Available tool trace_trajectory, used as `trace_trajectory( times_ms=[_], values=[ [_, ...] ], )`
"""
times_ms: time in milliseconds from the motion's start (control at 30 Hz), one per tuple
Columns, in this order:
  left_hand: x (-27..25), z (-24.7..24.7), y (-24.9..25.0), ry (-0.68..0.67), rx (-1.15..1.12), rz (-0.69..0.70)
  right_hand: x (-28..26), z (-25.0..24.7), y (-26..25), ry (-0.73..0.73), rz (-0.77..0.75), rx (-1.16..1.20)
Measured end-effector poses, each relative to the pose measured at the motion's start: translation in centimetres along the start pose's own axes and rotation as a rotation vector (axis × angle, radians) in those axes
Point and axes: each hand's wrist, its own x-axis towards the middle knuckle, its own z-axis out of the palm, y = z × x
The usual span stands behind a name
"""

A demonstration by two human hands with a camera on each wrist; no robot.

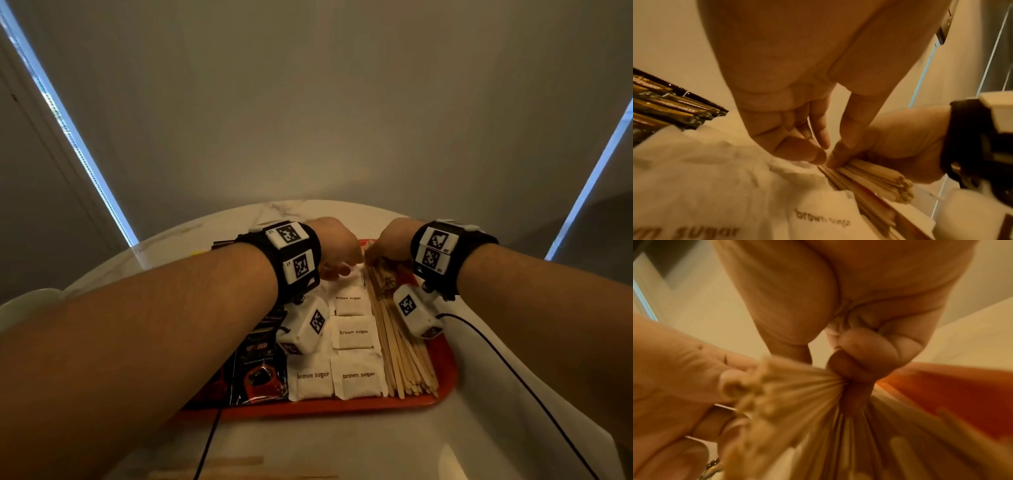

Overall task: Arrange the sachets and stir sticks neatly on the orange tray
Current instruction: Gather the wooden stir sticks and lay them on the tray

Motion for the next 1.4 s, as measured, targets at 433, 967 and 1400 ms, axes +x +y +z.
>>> trace_trajectory(
  times_ms=[433,967,1400],
  values=[
    [0.8,2.4,0.6,0.028,0.541,0.114,0.5,-1.1,1.5,-0.019,0.009,-0.081],
    [1.3,3.7,1.1,0.047,0.618,0.179,0.5,-1.1,3.3,-0.046,-0.025,0.099],
    [-4.3,3.3,-0.3,0.013,0.511,0.266,-3.9,-1.6,6.5,-0.036,0.046,0.195]
  ],
)
